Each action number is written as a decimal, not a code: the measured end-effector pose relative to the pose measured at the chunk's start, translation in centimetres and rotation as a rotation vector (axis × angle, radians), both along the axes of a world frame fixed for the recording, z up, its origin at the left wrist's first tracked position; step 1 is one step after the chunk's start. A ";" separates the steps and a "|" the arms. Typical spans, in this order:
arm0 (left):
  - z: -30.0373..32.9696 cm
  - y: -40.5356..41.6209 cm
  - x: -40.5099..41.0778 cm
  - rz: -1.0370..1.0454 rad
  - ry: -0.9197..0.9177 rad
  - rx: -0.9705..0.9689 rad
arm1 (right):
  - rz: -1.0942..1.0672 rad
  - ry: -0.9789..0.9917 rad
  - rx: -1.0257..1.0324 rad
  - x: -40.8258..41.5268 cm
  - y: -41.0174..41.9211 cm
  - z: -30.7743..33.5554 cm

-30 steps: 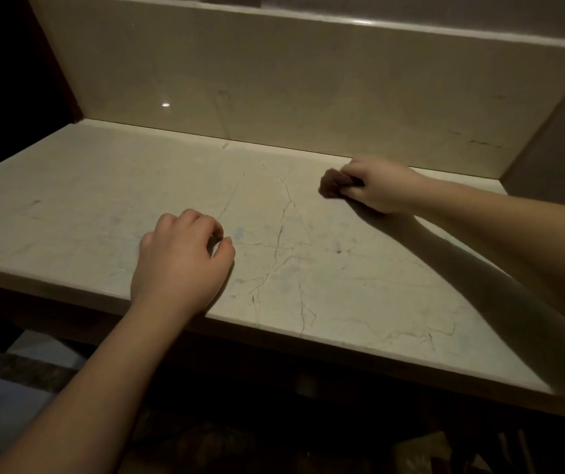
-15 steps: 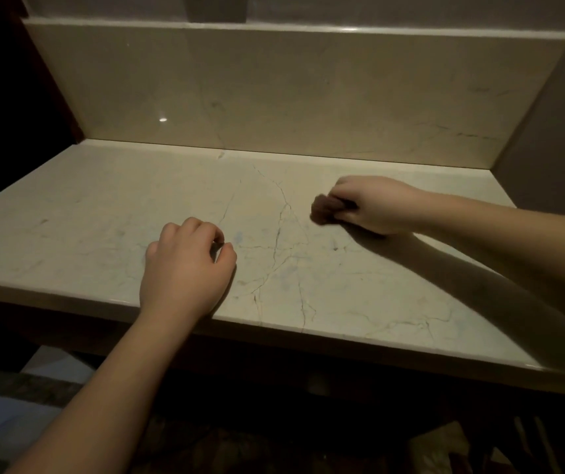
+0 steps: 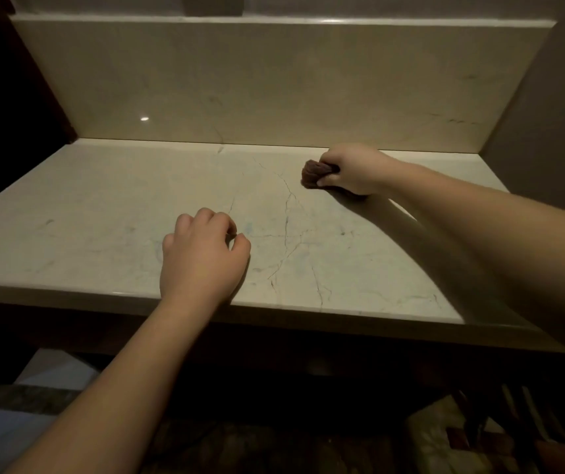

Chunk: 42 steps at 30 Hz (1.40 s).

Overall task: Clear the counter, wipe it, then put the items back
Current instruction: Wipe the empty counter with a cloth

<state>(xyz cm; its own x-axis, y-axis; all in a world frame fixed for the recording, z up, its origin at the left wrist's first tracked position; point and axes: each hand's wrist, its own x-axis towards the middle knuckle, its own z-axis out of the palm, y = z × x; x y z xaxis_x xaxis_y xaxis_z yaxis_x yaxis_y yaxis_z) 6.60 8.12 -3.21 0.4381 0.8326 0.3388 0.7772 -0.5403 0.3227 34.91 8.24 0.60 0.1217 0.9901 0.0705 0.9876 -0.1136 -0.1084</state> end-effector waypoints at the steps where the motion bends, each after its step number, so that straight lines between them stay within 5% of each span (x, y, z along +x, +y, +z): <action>1: 0.0 0.0 0.0 -0.004 -0.002 -0.004 | -0.002 0.048 0.018 -0.3 -0.9 -0.1; 9: 0.0 0.1 -0.2 -0.038 -0.004 -0.009 | -0.038 0.147 -0.145 -3.2 -9.5 0.9; 17: 0.1 0.1 -0.3 -0.056 -0.005 -0.023 | -0.155 0.148 -0.039 -5.2 -3.8 0.6; 27: 0.1 0.1 -0.6 -0.076 -0.015 -0.024 | 0.031 0.198 -0.216 -8.2 -15.1 1.4; 36: 0.2 0.1 -0.6 -0.070 -0.036 -0.060 | -0.036 0.145 -0.039 -9.5 -6.8 0.1; 42: 0.1 0.0 -0.6 -0.085 -0.030 -0.041 | 0.062 0.166 -0.028 -10.2 -13.4 -0.2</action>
<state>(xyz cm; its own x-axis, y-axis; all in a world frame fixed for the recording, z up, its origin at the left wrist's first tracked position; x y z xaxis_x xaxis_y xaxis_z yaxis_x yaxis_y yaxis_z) 5.97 8.16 -3.10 0.4982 0.8063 0.3188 0.7189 -0.5897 0.3681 24.70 -5.11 0.37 0.0675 0.9974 0.0270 0.9617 -0.0579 -0.2680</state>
